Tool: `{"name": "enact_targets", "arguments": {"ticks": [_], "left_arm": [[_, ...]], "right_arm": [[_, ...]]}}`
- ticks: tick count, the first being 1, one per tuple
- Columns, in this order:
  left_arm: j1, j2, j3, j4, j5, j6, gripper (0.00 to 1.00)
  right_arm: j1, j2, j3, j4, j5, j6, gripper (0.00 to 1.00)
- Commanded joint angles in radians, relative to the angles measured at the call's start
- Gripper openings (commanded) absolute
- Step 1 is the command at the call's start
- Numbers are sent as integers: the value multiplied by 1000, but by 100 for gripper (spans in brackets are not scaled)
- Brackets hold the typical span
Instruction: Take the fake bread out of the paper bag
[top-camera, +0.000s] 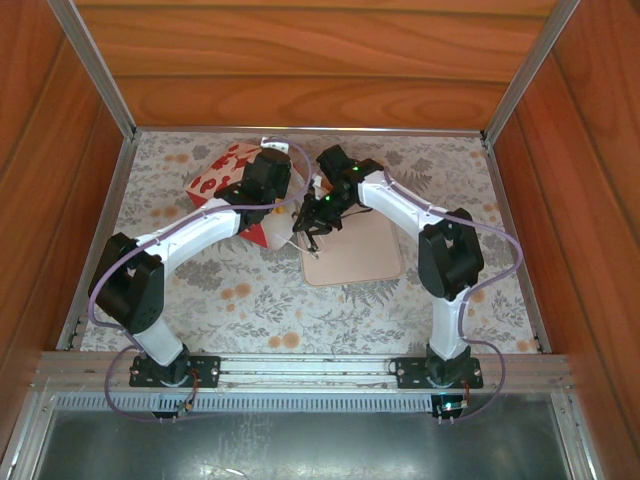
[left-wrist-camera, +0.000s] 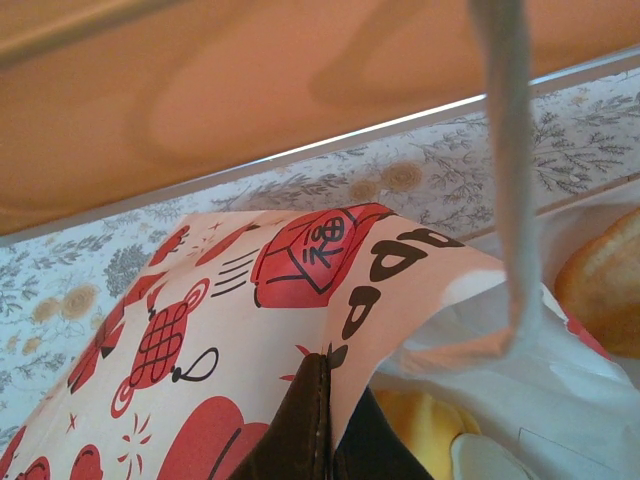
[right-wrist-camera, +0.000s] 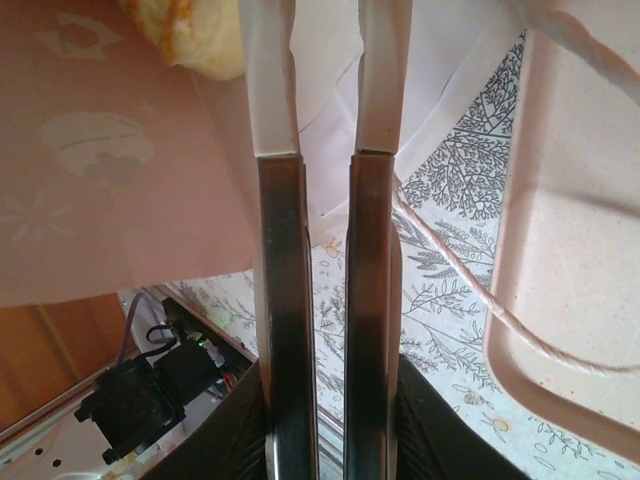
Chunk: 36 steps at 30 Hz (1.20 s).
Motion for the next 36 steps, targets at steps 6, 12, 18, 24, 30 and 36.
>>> {"name": "enact_targets", "arguments": {"ticks": [6,12,18,24,30,36], "left_arm": [[59,8,41,-17,-37,-16,0],[104,10,49,-16,-43,-2,0],[131,17,50,-19,-47,5,0],[149,26,46,-27,-66,21,0],[156,1,24,-23,-62,22,0],[156,-49,-10,-9,-25,24,0]], "right_arm": [[3,-145,-74,22,-12,13,0],[2,-236,-131,25,-7,29,0],[-2,-339,-163,33,2,52,0],[-37,-415,-183,34,12,69,0],[-101,-457,-256,81,16,97,0],[-151,-395,-353,224,-37,147,0]]}}
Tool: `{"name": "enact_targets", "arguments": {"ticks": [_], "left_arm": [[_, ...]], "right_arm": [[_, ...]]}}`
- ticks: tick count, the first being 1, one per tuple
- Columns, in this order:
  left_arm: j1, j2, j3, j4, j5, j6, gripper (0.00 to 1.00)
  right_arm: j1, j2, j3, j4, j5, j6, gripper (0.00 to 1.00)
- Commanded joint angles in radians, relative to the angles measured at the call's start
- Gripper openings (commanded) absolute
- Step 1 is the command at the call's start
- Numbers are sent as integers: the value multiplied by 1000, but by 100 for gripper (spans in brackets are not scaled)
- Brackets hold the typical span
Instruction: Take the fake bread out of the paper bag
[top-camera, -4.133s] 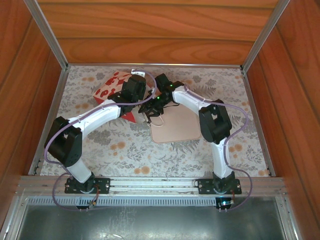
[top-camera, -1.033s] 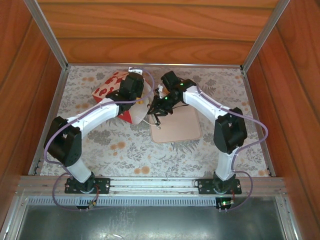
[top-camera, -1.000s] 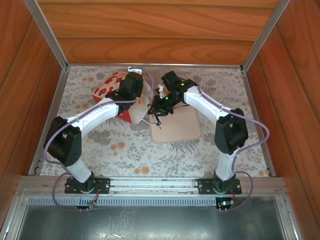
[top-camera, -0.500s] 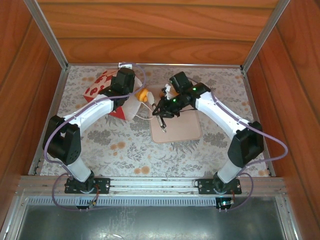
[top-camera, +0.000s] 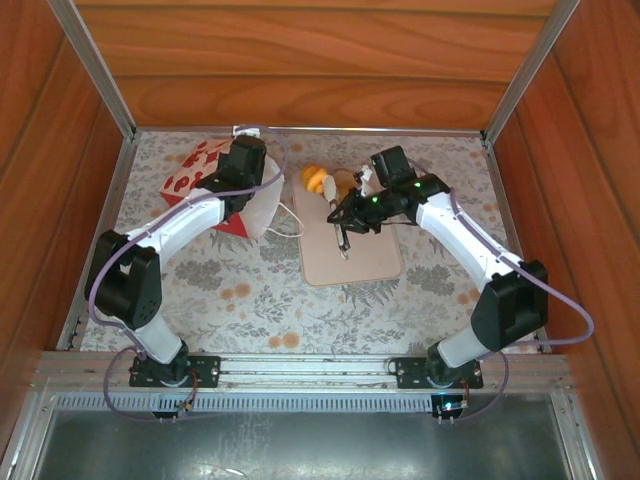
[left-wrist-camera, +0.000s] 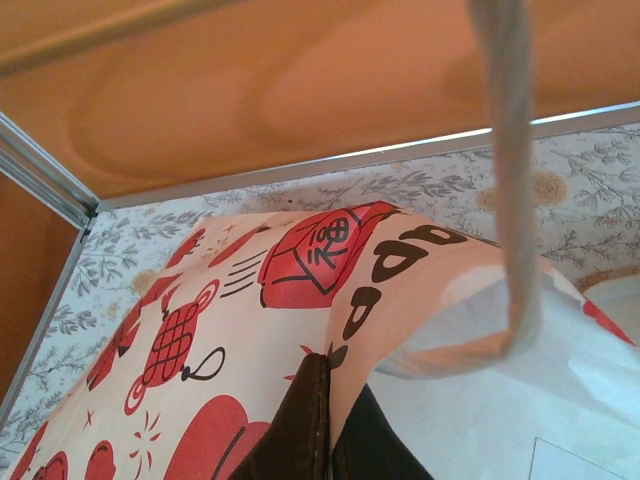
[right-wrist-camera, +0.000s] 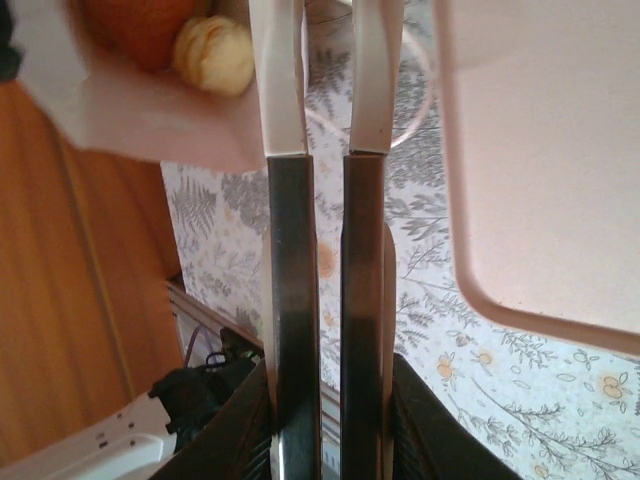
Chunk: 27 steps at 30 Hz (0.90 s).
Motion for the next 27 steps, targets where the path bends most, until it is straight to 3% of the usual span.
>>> {"name": "enact_targets", "arguments": {"ticks": [1,19,24,27], "left_arm": [[9,-60,-25,3,10,10,0],[9,-114,-56,20,49,18,0],[10,-114,-56,21,49,17,0],[9,-115,-53,21,51,17,0]], "right_arm": [[-13,51,-25,129,-60,41,0],[-13,332,-5,401,-98,214,0],[-13,368,3,426,-125,235,5],[-13,375,1,432,-137,242,12]]}}
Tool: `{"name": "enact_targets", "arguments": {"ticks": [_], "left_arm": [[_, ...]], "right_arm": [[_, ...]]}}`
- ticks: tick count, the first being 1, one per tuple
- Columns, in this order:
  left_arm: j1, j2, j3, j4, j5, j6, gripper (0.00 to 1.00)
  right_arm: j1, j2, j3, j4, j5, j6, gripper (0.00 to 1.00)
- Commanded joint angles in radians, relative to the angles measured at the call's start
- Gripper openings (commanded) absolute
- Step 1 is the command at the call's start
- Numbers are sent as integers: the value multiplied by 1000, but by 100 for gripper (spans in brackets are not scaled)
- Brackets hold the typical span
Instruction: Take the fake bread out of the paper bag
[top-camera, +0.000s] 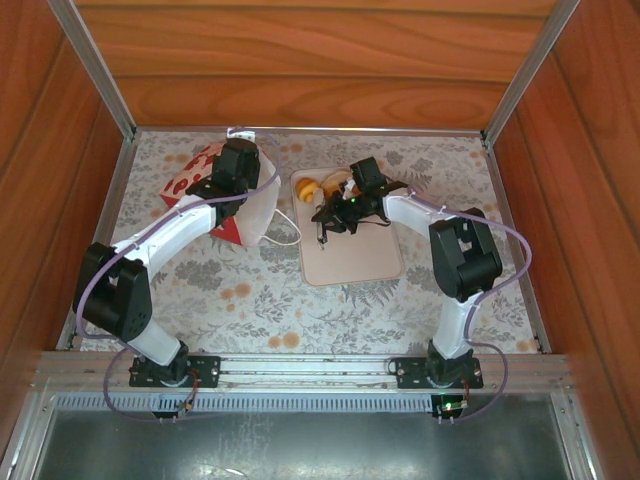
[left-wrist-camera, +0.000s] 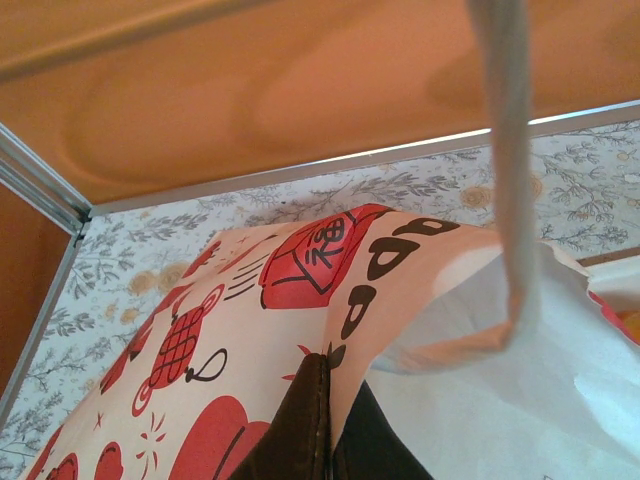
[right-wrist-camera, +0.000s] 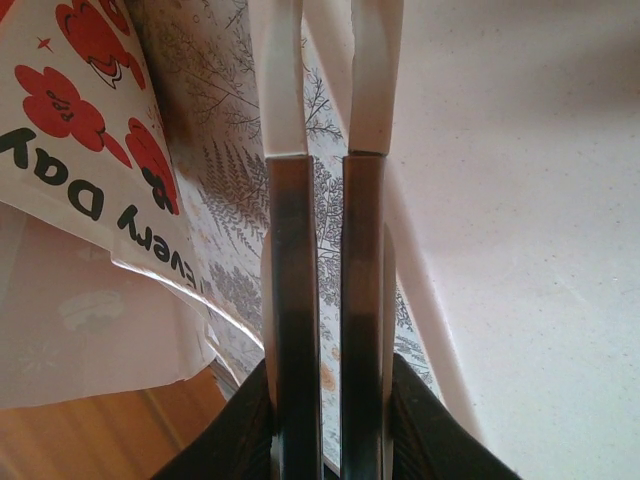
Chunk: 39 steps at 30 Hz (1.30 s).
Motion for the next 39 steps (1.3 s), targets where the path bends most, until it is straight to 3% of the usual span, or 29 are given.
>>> {"name": "enact_targets", "arguments": {"ticks": [1,7,14,30,39], "left_arm": [[5,-33,1,21,4,3,0],[6,-37,0,21,6,0,0],[5,-48,-7,22,5,3,0],[5,-66,-22,24,2,14,0],[5,-90,-49,36,78,49,0]], "right_arm": [[3,4,20,32,-54,21,14],[1,-21,-4,25,-46,20,34],[-2,-50,-30,3,-27,11,47],[-7,-236,-157,-44,21,-1,51],[-2,-374,-166,-147,34,-56,51]]}}
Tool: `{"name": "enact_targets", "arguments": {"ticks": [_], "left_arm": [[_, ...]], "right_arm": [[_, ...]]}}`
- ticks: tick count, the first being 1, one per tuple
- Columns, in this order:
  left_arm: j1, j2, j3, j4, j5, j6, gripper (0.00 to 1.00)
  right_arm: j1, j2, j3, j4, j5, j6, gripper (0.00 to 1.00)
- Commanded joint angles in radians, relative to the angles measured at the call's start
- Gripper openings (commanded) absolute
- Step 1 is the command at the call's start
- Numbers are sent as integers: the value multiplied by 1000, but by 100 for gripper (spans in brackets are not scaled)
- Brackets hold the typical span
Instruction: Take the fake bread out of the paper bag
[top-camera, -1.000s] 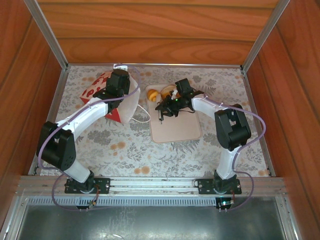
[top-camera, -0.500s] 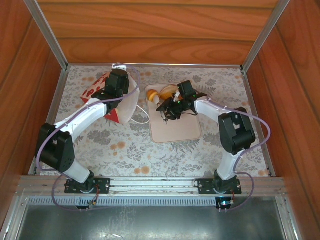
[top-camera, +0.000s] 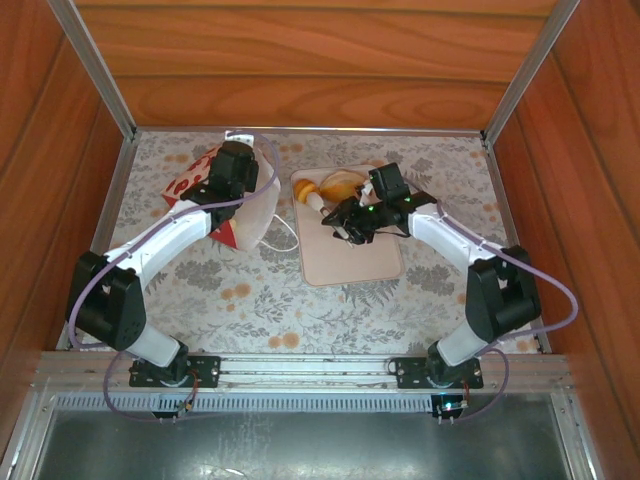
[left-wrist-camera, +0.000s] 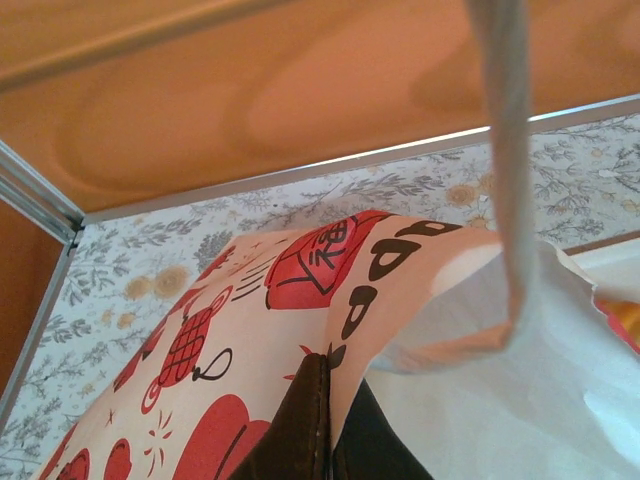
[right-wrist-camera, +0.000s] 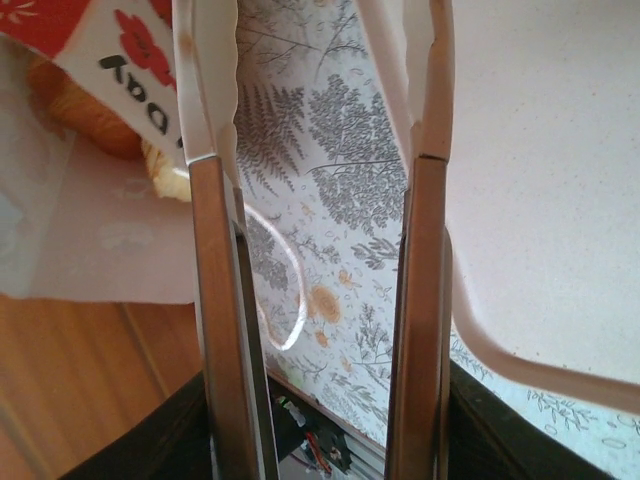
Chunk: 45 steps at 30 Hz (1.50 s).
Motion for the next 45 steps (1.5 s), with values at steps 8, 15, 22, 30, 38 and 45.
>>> {"name": "enact_targets", "arguments": {"ticks": [8,15,22,30,38,45], "left_arm": [[4,-16,-18,30,71,56,0],[5,5,2,30,88,51,0],[5,-2,15,30,118,53,0],[5,-36,-11,30,133,90,0],[5,-61,-19,13,116,172,0],[5,-58,9,-20,93,180,0]], "right_arm": [[67,-119,118,-173,-8,-99,51],[145,-108,215,-191,7,-111,50],[216,35,341,-199,-4,-160,49],[255,234,470,-182,-16,-194,47],[289,361,542,-160,-11,-210,46],[306,416,580,-143,-30,-214,46]]}}
